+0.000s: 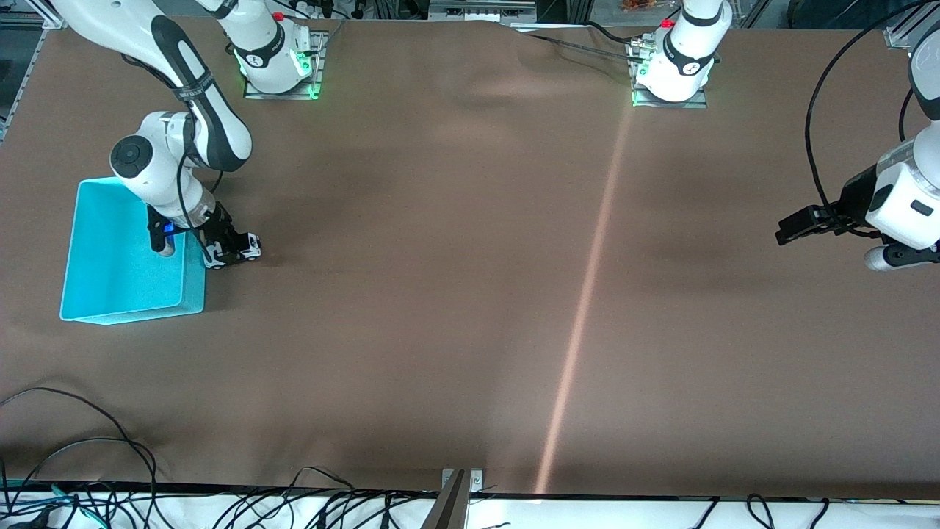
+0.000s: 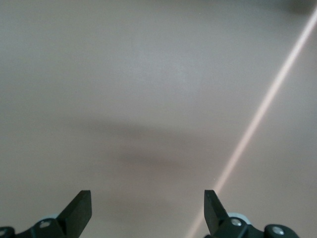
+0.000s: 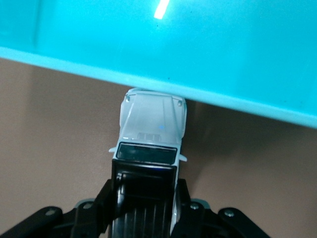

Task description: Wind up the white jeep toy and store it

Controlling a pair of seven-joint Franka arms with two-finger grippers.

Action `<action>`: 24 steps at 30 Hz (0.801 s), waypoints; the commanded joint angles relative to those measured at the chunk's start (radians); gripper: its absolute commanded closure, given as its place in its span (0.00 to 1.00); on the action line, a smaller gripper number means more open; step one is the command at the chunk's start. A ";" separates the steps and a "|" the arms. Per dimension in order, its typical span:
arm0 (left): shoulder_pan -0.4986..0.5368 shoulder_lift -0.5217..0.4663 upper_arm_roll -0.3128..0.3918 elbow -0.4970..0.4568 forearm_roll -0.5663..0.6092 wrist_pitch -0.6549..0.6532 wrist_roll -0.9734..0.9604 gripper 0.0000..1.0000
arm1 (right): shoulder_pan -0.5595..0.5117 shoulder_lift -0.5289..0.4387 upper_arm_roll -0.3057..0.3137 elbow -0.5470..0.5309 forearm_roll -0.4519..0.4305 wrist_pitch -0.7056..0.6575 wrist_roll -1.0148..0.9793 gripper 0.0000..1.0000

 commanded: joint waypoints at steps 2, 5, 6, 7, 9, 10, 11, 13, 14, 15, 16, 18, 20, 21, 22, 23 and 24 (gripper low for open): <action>0.007 -0.022 0.002 -0.023 -0.018 0.014 0.024 0.00 | 0.001 -0.142 0.004 -0.005 -0.003 -0.136 0.017 1.00; 0.007 -0.022 0.002 -0.017 -0.020 0.012 0.024 0.00 | -0.001 -0.193 0.004 -0.001 -0.002 -0.190 0.005 1.00; 0.007 -0.022 0.002 -0.017 -0.020 0.014 0.024 0.00 | -0.001 -0.206 0.004 -0.001 0.000 -0.204 0.003 1.00; 0.005 -0.022 0.002 -0.018 -0.020 0.012 0.024 0.00 | -0.001 -0.223 0.004 0.001 0.000 -0.222 0.003 1.00; 0.005 -0.021 0.001 -0.018 -0.018 0.012 0.024 0.00 | -0.001 -0.245 0.004 0.010 0.000 -0.262 0.002 1.00; 0.005 -0.022 0.000 -0.018 -0.020 0.012 0.024 0.00 | -0.001 -0.254 0.004 0.015 0.000 -0.279 0.000 1.00; 0.005 -0.022 0.000 -0.018 -0.020 0.012 0.024 0.00 | -0.001 -0.265 0.006 0.022 0.000 -0.302 -0.003 1.00; 0.007 -0.022 0.002 -0.017 -0.020 0.012 0.024 0.00 | -0.001 -0.280 0.004 0.036 0.000 -0.335 -0.007 1.00; 0.007 -0.022 0.002 -0.017 -0.020 0.014 0.024 0.00 | -0.001 -0.283 0.004 0.045 -0.002 -0.349 -0.009 1.00; 0.008 -0.022 0.004 -0.017 -0.020 0.014 0.024 0.00 | -0.001 -0.288 0.006 0.056 -0.002 -0.363 -0.013 1.00; 0.008 -0.022 0.004 -0.017 -0.020 0.014 0.024 0.00 | -0.001 -0.291 0.004 0.068 -0.002 -0.380 -0.026 1.00; 0.007 -0.022 0.004 -0.017 -0.020 0.012 0.024 0.00 | -0.004 -0.293 0.004 0.097 0.001 -0.420 -0.075 1.00; 0.008 -0.022 0.004 -0.017 -0.020 0.014 0.024 0.00 | -0.010 -0.293 0.001 0.122 0.004 -0.461 -0.131 1.00; 0.007 -0.021 0.004 -0.017 -0.020 0.014 0.024 0.00 | -0.019 -0.294 -0.002 0.136 0.004 -0.484 -0.174 1.00; 0.007 -0.022 0.004 -0.015 -0.020 0.012 0.024 0.00 | -0.025 -0.293 -0.002 0.143 0.004 -0.500 -0.206 1.00; 0.008 -0.022 0.004 -0.012 -0.020 0.014 0.024 0.00 | -0.037 -0.293 -0.003 0.154 0.006 -0.515 -0.249 1.00; 0.007 -0.021 0.004 -0.011 -0.020 0.014 0.024 0.00 | -0.048 -0.293 -0.011 0.160 0.006 -0.532 -0.301 1.00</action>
